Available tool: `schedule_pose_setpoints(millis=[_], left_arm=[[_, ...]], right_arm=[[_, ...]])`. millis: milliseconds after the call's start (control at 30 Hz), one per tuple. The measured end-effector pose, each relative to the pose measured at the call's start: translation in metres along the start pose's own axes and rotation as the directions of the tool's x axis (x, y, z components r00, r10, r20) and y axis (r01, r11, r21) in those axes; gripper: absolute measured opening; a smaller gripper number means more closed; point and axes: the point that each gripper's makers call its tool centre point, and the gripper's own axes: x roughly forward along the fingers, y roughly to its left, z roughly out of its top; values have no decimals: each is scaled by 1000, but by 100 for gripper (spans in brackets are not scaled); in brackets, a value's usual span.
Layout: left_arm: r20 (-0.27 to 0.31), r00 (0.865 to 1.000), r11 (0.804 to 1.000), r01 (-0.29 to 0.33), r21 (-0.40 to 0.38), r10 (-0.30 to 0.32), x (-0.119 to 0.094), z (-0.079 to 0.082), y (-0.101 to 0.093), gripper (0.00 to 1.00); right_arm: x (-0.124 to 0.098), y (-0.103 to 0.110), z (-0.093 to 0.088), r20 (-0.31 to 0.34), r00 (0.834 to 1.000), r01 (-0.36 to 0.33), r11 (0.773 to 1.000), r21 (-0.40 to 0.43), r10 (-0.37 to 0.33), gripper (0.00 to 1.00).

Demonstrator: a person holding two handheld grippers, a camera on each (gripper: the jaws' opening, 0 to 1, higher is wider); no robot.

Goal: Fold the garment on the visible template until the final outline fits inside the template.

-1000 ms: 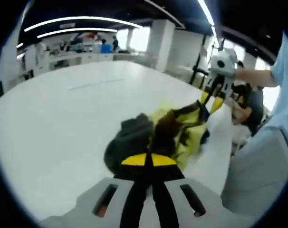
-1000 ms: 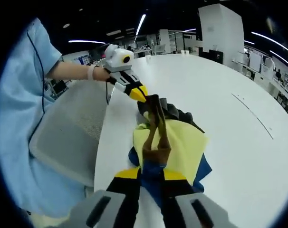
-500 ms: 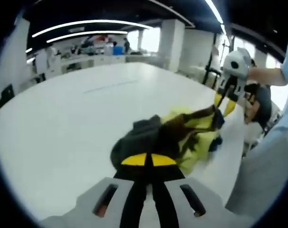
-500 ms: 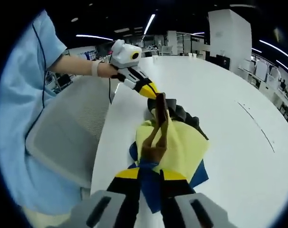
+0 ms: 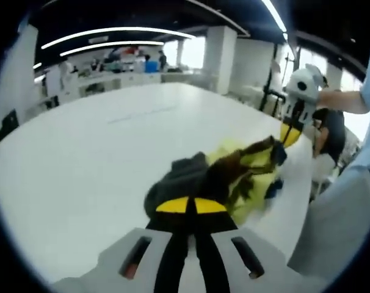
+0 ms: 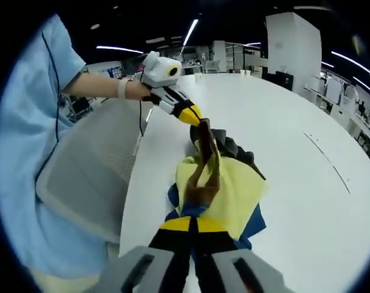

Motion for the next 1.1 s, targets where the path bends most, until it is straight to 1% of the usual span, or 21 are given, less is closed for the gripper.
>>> schedule_pose_setpoints(millis=[67, 100, 133, 200, 300, 400, 433, 533, 567, 633, 667, 700, 733, 767, 800, 833, 867, 933, 967, 1067, 1100], left_arm=[[10, 1000, 1000, -3, 16, 3, -1, 4, 2, 0], [13, 1000, 1000, -3, 20, 3, -3, 6, 3, 0], [18, 1000, 1000, -10, 26, 10, -5, 10, 4, 0], [30, 999, 999, -14, 39, 13, -8, 16, 4, 0], [61, 998, 998, -11, 66, 7, -15, 34, 2, 0], [84, 996, 998, 5, 58, -10, -22, 54, -3, 0], [94, 995, 999, 17, 45, -21, -24, 63, -7, 0], [102, 994, 998, 20, 52, -26, -29, 78, -9, 0], [108, 994, 998, 21, 60, -28, -31, 84, -10, 0], [124, 992, 997, 23, 74, -32, -37, 98, -13, 0], [132, 991, 996, 27, 81, -38, -41, 107, -15, 0], [136, 990, 996, 27, 83, -38, -42, 110, -15, 0], [146, 989, 995, 25, 96, -39, -46, 118, -16, 0], [152, 988, 993, 20, 112, -37, -49, 124, -14, 0], [171, 984, 992, 19, 123, -40, -54, 133, -14, 0], [187, 981, 992, 20, 128, -44, -58, 140, -15, 0], [208, 977, 991, 17, 135, -45, -64, 149, -15, 0], [238, 970, 991, 22, 135, -54, -74, 166, -19, 0], [241, 969, 990, 19, 141, -53, -77, 170, -19, 0], [269, 962, 981, -7, 193, -46, -89, 189, -22, 0], [289, 956, 979, -10, 203, -50, -94, 198, -25, 0]], right_arm=[[-7, 0, 3, 11, 1000, 11, 1000, 16, -11, 0], [-12, 0, 9, 42, 999, 21, 999, 31, -23, 0], [-15, -1, 12, 55, 998, 34, 999, 37, -36, 0], [-23, -5, 17, 70, 995, 73, 997, 27, -74, 0], [-39, -9, 26, 106, 986, 126, 991, 39, -129, 0], [-54, -14, 34, 140, 974, 175, 983, 55, -181, 0], [-61, -17, 37, 149, 967, 201, 978, 57, -207, 0], [-78, -21, 48, 193, 947, 247, 966, 74, -257, 0], [-87, -25, 55, 219, 932, 276, 957, 94, -290, 0], [-100, -28, 66, 257, 913, 299, 949, 101, -315, 0], [-107, -31, 71, 279, 897, 322, 940, 114, -341, 0], [-118, -33, 80, 310, 878, 341, 931, 128, -364, 0], [-125, -34, 87, 333, 865, 353, 927, 128, -375, 0], [-131, -33, 92, 344, 856, 357, 923, 145, -385, 0], [-141, -33, 102, 378, 838, 367, 919, 144, -394, 0], [-147, -33, 109, 394, 826, 378, 915, 143, -403, 0], [-157, -33, 118, 418, 808, 394, 908, 139, -415, 0], [-169, -29, 131, 450, 792, 389, 909, 148, -412, 0], [-174, -28, 136, 459, 788, 393, 909, 140, -411, 0], [-189, -28, 152, 483, 763, 436, 894, 105, -429, 0], [-196, -26, 161, 504, 747, 449, 888, 97, -433, 0]])
